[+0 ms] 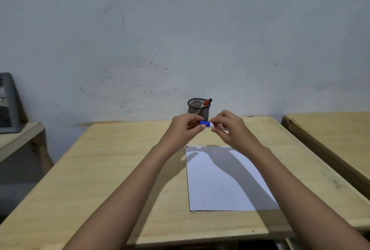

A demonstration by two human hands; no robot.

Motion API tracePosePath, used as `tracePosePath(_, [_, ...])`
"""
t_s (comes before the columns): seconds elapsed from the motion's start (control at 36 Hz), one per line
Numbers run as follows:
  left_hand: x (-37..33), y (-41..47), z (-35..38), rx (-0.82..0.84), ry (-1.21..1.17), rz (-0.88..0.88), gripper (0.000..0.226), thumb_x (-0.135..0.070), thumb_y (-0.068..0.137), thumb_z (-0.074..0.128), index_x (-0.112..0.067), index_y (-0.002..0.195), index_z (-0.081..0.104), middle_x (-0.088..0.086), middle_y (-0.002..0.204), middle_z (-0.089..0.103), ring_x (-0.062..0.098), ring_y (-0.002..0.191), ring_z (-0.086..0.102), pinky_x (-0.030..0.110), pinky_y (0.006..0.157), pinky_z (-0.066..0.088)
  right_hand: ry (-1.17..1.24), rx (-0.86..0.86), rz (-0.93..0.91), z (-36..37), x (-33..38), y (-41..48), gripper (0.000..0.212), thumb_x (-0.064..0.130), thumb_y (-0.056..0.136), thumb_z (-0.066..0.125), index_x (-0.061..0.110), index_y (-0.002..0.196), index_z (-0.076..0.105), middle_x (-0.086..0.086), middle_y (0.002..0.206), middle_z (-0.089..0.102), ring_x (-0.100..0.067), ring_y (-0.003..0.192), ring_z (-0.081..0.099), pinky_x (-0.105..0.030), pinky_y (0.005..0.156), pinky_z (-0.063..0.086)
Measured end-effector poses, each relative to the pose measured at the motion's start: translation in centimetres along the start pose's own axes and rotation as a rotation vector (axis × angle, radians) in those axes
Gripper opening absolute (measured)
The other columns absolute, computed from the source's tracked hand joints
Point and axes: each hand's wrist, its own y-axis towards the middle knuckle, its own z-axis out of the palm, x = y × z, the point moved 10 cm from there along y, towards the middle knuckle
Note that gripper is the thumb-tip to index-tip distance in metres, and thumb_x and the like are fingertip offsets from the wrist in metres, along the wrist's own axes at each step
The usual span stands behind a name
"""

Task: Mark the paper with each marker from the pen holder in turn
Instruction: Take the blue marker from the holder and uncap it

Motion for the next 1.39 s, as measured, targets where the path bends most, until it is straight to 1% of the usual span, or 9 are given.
tracePosePath(0.14, [-0.8, -0.4, -1.4, -0.073, -0.085, 0.027, 0.012, -0.008, 0.084, 0.065, -0.004, 0.094, 0.071, 0.003, 0.08, 0.071, -0.009, 0.066, 0.063, 0.005, 0.066, 0.044, -0.005, 0.022, -0.043, -0.8, 1.3, 0.5, 0.016, 0.015, 0.086, 0.064, 0.018, 0.102, 0.068, 0.002, 0.092, 0.056, -0.004, 0.08, 0.054, -0.011, 0.073, 0.04])
tracePosePath(0.33, [-0.3, -0.8, -3.8, -0.169, -0.146, 0.032, 0.013, -0.006, 0.083, 0.067, -0.01, 0.093, 0.074, -0.003, 0.074, 0.07, 0.001, 0.071, 0.065, 0.014, 0.076, 0.051, 0.19, 0.044, 0.098, -2.3, -0.7, 0.4, 0.015, 0.021, 0.083, 0.069, 0.02, 0.097, 0.072, 0.007, 0.087, 0.069, -0.003, 0.078, 0.059, -0.012, 0.068, 0.041])
tracePosePath(0.42, [0.2, -1.2, -4.4, -0.188, -0.179, 0.021, 0.013, -0.006, 0.082, 0.068, -0.011, 0.094, 0.073, -0.002, 0.076, 0.072, 0.006, 0.075, 0.067, 0.023, 0.082, 0.053, 0.394, -0.021, 0.18, -2.9, -1.7, -0.1, 0.013, 0.013, 0.076, 0.075, 0.016, 0.089, 0.074, 0.004, 0.085, 0.073, -0.002, 0.076, 0.063, -0.014, 0.071, 0.047])
tracePosePath(0.61, [1.1, -1.8, -4.5, -0.203, -0.269, 0.006, 0.015, -0.007, 0.083, 0.067, -0.008, 0.096, 0.073, 0.0, 0.074, 0.072, 0.004, 0.071, 0.066, 0.019, 0.079, 0.053, 0.918, -0.231, 0.339, -2.8, -3.3, -1.7, 0.014, 0.001, 0.068, 0.075, 0.011, 0.077, 0.071, 0.0, 0.078, 0.071, -0.012, 0.076, 0.065, -0.022, 0.078, 0.056])
tracePosePath(0.78, [1.5, -1.8, -3.8, -0.184, -0.319, -0.006, 0.019, -0.006, 0.083, 0.067, -0.024, 0.086, 0.072, -0.01, 0.067, 0.072, 0.008, 0.072, 0.068, 0.024, 0.082, 0.055, 1.448, -0.397, 0.514, 0.9, -3.2, -2.9, 0.016, -0.007, 0.083, 0.058, 0.007, 0.088, 0.062, 0.004, 0.071, 0.07, -0.004, 0.069, 0.066, -0.015, 0.071, 0.055])
tracePosePath(0.89, [1.8, -1.8, -3.6, -0.165, -0.314, -0.008, 0.02, -0.005, 0.083, 0.067, -0.025, 0.085, 0.072, -0.01, 0.067, 0.072, 0.009, 0.072, 0.067, 0.028, 0.083, 0.055, 1.453, -0.347, 0.491, 2.0, -2.2, -2.5, 0.012, -0.004, 0.082, 0.06, 0.006, 0.089, 0.063, 0.001, 0.077, 0.071, -0.007, 0.077, 0.069, -0.016, 0.075, 0.054])
tracePosePath(1.06, [2.5, -1.6, -3.9, -0.121, -0.357, -0.041, 0.017, -0.004, 0.087, 0.061, -0.018, 0.087, 0.072, 0.001, 0.07, 0.068, 0.01, 0.069, 0.064, 0.021, 0.079, 0.055, 1.37, -0.263, 0.412, 1.5, -1.5, -1.3, 0.025, 0.018, 0.056, 0.077, 0.013, 0.079, 0.07, 0.0, 0.081, 0.072, -0.011, 0.082, 0.069, -0.018, 0.079, 0.054])
tracePosePath(1.28, [6.3, -1.3, -3.9, -0.101, -0.522, -0.267, 0.012, -0.01, 0.09, 0.059, -0.003, 0.086, 0.068, 0.001, 0.069, 0.067, 0.005, 0.062, 0.064, 0.015, 0.073, 0.055, 1.315, -0.288, 0.398, 0.4, -2.2, -0.7, 0.014, 0.004, 0.071, 0.065, 0.009, 0.084, 0.065, 0.001, 0.08, 0.07, -0.009, 0.081, 0.069, -0.017, 0.078, 0.054])
tracePosePath(1.39, [9.5, -1.4, -5.2, -0.147, -0.259, -0.373, 0.008, -0.008, 0.084, 0.062, -0.005, 0.08, 0.068, 0.006, 0.074, 0.065, 0.015, 0.068, 0.063, 0.026, 0.078, 0.052, 1.33, -0.368, 0.468, 0.4, -4.3, -1.3, 0.016, 0.004, 0.071, 0.067, 0.004, 0.087, 0.063, -0.003, 0.083, 0.068, -0.01, 0.082, 0.068, -0.019, 0.08, 0.055])
